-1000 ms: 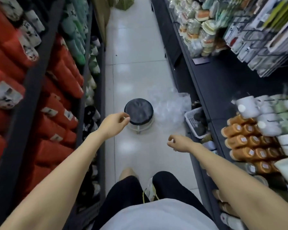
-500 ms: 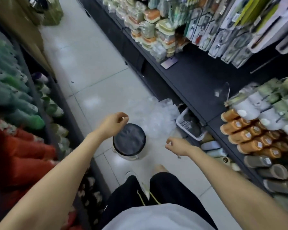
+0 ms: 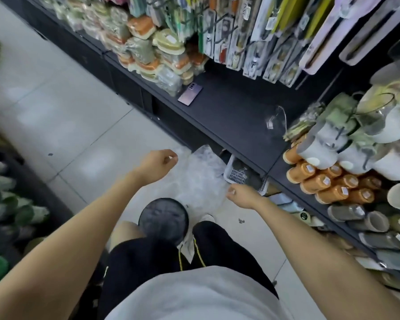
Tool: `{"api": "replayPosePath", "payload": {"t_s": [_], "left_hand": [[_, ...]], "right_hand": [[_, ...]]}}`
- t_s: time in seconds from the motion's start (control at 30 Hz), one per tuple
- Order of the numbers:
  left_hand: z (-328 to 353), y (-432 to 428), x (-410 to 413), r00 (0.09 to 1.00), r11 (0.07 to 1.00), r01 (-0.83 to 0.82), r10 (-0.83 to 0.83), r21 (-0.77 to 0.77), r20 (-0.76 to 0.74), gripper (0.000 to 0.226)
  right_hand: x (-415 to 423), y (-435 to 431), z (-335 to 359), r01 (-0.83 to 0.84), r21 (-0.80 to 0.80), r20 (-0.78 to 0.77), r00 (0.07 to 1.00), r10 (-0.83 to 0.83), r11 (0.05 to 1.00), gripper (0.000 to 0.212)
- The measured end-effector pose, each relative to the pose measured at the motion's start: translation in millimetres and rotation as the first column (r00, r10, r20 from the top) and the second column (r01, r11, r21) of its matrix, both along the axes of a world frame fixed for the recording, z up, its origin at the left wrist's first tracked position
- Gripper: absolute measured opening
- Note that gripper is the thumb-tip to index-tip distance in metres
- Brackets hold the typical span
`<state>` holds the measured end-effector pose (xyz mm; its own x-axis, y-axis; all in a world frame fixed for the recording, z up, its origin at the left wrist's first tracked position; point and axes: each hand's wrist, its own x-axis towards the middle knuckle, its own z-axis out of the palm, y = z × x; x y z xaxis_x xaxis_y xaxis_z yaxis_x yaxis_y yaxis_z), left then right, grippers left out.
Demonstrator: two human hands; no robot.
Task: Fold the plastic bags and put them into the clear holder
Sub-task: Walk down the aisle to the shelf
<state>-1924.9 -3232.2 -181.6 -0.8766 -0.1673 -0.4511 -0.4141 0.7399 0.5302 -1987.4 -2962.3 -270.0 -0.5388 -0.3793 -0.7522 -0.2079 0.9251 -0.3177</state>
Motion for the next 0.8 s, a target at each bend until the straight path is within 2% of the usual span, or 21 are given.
{"api": "replayPosePath", "payload": {"t_s": [0.13,0.3,0.4,0.5,0.67,0.8], "left_hand": [[-7.3,-10.9,-35.6,0.998,0.998,0.067,-0.067,-0.022,0.0,0.032],[-36.2,-36.7,-75.2,0.991,0.99,0.13,-0.13,-0.052,0.011,0.033],[-66.4,-55.6,-100.9,0.982,0.98,0.189,-0.187,-0.064,0.025,0.03],[-105.5,-71.8,-128.9,0.963,0.962,0.268,-0.266,-0.052,0.052,0.031],[-193.9,-92.0,-179.7,0.903,0.901,0.43,-0.429,-0.06,0.03,0.028],[-278.6,-100.3,-222.1,0.867,0.864,0.499,-0.498,-0.064,0.035,0.021]], "right_hand": [[-21.5,-8.1,-7.3,0.061,-0.004,0.016,0.998,-0.061,0.998,0.042],[-42.3,-24.0,-28.5,0.106,-0.002,-0.031,0.994,-0.106,0.994,0.039],[-54.2,-36.8,-53.2,0.177,0.011,-0.095,0.98,-0.175,0.984,0.028],[-66.9,-55.0,-89.8,0.282,0.063,-0.186,0.946,-0.266,0.957,0.034],[-97.1,-86.1,-174.2,0.485,0.07,-0.31,0.841,-0.443,0.872,0.029],[-121.8,-101.2,-252.1,0.54,0.076,-0.379,0.794,-0.476,0.838,0.03]]}}
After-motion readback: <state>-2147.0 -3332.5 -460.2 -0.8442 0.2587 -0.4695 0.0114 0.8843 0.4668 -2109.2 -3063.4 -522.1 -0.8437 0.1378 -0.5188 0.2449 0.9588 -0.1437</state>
